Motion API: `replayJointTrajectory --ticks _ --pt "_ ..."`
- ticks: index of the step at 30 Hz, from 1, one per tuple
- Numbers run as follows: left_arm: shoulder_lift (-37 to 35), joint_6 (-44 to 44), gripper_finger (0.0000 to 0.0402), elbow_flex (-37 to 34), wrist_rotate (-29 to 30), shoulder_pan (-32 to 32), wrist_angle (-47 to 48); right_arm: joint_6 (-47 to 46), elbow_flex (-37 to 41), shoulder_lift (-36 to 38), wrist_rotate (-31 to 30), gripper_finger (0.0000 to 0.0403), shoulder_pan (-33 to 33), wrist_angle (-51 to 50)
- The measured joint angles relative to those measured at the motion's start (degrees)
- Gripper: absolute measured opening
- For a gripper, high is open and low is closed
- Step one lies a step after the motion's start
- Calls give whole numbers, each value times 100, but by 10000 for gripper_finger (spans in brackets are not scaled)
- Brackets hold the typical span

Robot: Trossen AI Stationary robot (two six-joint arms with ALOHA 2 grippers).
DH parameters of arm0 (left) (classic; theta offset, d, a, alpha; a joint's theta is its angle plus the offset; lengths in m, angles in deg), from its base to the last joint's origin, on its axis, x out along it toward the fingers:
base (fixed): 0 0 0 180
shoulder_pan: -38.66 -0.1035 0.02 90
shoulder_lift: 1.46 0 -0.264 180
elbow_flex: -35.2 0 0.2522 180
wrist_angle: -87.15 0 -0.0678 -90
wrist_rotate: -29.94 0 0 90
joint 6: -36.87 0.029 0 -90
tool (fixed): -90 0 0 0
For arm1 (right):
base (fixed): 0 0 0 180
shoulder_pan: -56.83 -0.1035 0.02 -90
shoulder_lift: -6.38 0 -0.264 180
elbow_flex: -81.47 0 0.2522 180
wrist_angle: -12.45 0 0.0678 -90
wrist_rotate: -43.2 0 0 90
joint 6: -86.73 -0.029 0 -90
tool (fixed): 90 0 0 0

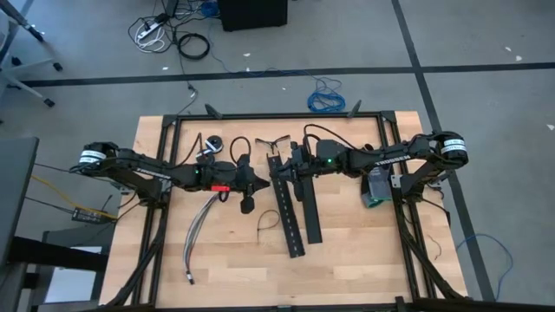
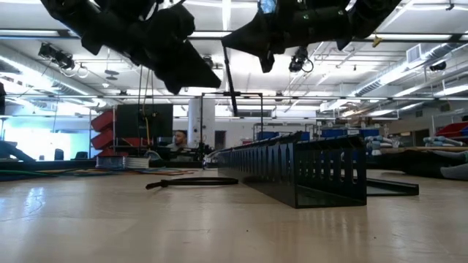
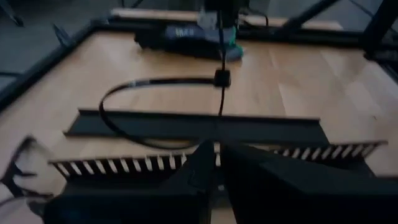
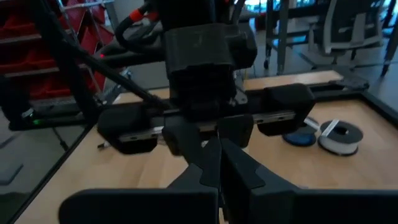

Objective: Ziptie cables
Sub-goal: Wrap the black zip tie on the cable

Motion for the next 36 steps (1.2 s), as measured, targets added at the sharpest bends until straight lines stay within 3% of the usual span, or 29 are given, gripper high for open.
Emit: replayJointTrajectory --ticks 4,9,13,17,23,29,36 --pt "-42 -425 21 0 -5 0 173 -42 0 0 64 0 -24 -216" --pt "-698 -394 17 -2 -3 0 610 -15 0 14 116 0 -89 -334" --pt "-1075 -297 17 0 -3 2 420 71 0 17 222 0 -103 -271" --pt "-910 -289 17 2 -83 2 -4 117 0 24 268 0 -103 19" --pt "-658 -291 17 0 -667 2 -581 116 -2 31 475 0 -103 321" --pt "-647 -263 19 0 -703 2 -685 115 -2 31 518 0 -103 328" --pt "-647 -232 63 0 -707 2 -686 114 -2 31 523 0 -103 336"
